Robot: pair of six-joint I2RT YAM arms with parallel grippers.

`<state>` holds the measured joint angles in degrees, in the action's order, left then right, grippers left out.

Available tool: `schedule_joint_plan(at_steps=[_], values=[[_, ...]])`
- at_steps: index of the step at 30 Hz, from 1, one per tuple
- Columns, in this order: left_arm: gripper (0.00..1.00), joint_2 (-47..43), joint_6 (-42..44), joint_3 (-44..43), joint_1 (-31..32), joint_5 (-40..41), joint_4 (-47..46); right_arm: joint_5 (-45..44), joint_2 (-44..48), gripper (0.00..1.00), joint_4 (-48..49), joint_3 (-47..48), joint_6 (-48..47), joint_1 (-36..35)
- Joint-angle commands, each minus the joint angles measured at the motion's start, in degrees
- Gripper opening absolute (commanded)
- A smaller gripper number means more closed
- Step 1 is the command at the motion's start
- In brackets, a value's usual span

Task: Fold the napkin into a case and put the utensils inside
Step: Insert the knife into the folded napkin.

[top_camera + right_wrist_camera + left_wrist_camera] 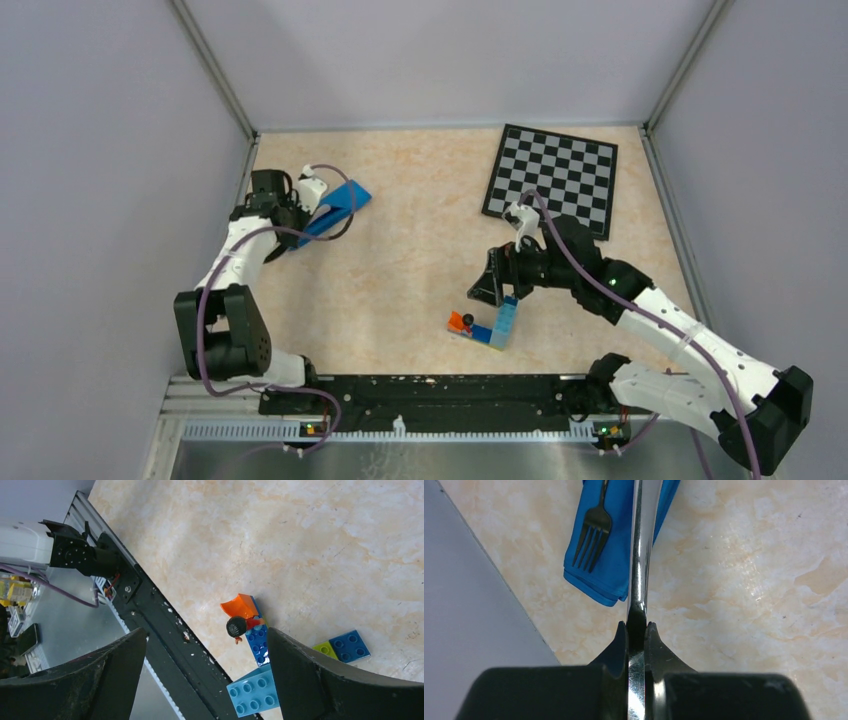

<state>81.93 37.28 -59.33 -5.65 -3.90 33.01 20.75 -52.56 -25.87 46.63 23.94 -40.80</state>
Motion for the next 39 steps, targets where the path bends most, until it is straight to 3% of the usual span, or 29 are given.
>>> schedule_joint_plan(at_steps=[1, 10, 20, 32, 37, 38, 39], values=[[0.0, 2.66, -2.9, -2.99, -1.07, -1.9, -2.6, -0.8, 1.21, 0.88, -0.43, 2.52, -0.99, -1.29], [0.0, 5.57, -3.79, -1.59, -1.19, -0.12, -3.99, -1.76, 1.6, 0.88, -0.54, 1.25, -0.89, -1.48], [0.0, 11.91, -4.5, -6.27, -1.17, -0.06, -1.99, -2.88, 1.32, 0.88, -1.38, 2.06, -1.19, -1.34], [0.0, 17.6, -4.55, -11.81, -1.16, -7.03, -0.02, -3.68, 0.19, 0.88, -1.84, 2.84, -1.77, -1.17], [0.0, 16.09, -5.93, -11.04, -0.97, -7.47, 0.06, -3.66, -0.5, 0.88, -1.7, 2.94, -1.92, -0.96], [0.02, 14.69, -7.05, -10.14, -0.99, -7.44, -0.45, -3.55, -0.67, 0.88, -1.54, 2.94, -1.89, -0.89], [0.1, 13.61, -7.97, -9.0, -1.0, -7.03, -1.26, -3.39, -0.77, 0.88, -1.41, 2.94, -1.82, -0.8]])
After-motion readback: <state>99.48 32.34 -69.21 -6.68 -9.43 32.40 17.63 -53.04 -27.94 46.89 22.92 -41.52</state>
